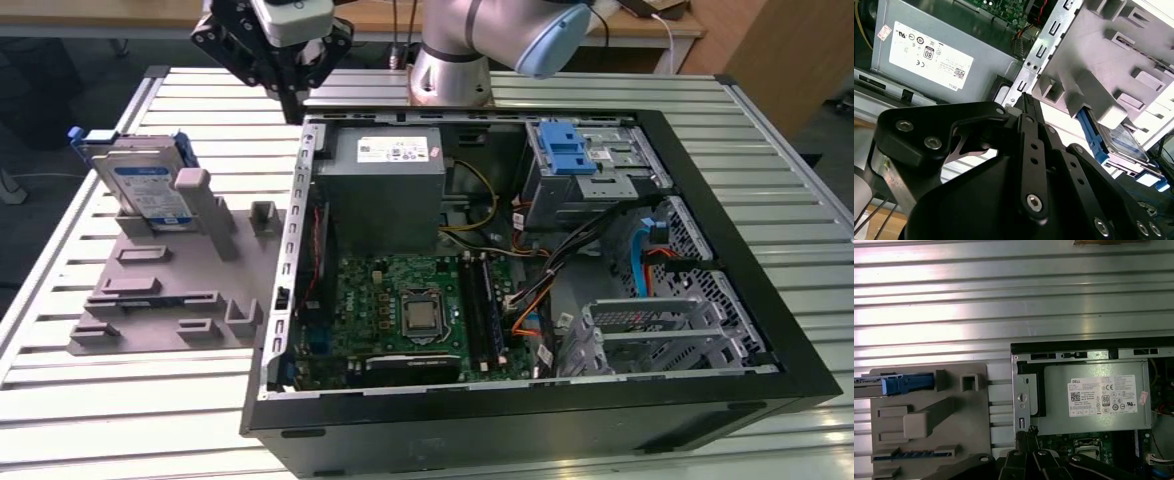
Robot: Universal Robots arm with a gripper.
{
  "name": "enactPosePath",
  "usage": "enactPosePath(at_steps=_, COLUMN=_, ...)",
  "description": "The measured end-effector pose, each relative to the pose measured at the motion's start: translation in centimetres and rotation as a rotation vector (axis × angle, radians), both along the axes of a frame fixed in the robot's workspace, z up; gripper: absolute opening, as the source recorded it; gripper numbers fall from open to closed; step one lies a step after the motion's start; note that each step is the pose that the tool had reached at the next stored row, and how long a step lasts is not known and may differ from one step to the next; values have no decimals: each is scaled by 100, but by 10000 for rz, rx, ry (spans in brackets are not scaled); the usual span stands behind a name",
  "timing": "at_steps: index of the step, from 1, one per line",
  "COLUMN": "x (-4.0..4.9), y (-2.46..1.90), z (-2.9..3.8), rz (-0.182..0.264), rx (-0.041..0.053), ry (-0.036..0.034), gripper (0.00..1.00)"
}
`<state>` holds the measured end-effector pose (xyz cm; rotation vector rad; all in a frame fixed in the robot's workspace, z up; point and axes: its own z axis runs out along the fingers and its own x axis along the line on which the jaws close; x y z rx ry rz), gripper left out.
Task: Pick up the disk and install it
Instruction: 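Reach for the disk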
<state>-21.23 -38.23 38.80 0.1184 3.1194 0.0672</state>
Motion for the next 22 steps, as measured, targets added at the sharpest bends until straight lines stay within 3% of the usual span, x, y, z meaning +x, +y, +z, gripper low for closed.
enactPosePath(at_steps=22, x=-196, y=3, z=-18, rz=0, rx=0, ry=4, gripper=11)
